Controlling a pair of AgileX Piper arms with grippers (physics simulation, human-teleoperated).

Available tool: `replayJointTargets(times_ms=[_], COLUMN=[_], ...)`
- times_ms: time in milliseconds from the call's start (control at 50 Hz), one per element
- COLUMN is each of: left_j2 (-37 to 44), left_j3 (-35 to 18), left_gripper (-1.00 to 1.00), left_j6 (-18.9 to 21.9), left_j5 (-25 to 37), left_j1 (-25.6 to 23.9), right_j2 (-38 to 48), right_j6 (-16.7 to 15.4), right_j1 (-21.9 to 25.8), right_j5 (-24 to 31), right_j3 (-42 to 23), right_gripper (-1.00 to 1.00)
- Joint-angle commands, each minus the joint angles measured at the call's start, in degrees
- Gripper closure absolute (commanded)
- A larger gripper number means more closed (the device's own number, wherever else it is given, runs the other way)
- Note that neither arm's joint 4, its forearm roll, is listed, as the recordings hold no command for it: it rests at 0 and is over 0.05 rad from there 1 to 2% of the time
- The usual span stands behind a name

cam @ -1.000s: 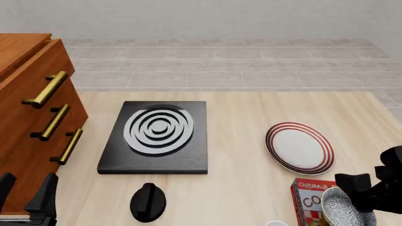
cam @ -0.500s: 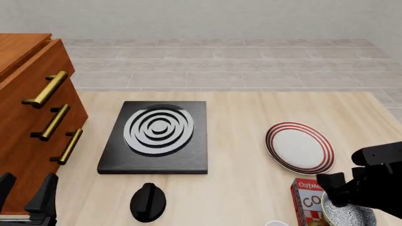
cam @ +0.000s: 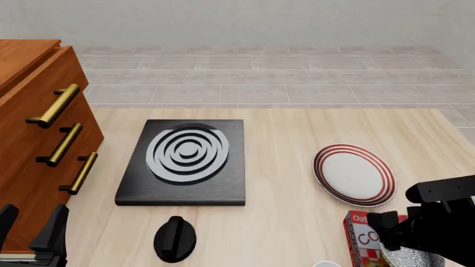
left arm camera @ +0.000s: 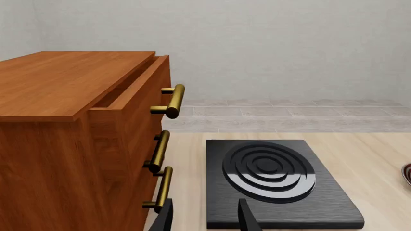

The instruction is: Pick the akita bowl on the cookies box and place it on the plate.

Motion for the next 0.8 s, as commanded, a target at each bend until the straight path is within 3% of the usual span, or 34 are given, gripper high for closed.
replayJointTargets(times_ms=[20, 140, 500, 800], left_j2=[0.0, 0.0, 0.0, 0.0], left_j3=[0.0, 0.0, 0.0, 0.0], left_gripper=[-1.00, -1.00, -1.00, -1.00], left_j6=[0.0, 0.0, 0.0, 0.0], left_j5=[0.0, 0.0, 0.0, 0.0], left_j1=[0.0, 0.0, 0.0, 0.0], right_j2=[-0.1, -0.1, -0.8, 2.0], right_j6=[2.1, 4.3, 0.8, 3.9], right_j1=[0.2, 0.0, -4.9, -3.9], right_j5=[-1.3, -1.1, -0.5, -5.0], right_j3=[2.2, 2.7, 6.9, 10.8], right_gripper=[-1.00, -1.00, -1.00, -1.00])
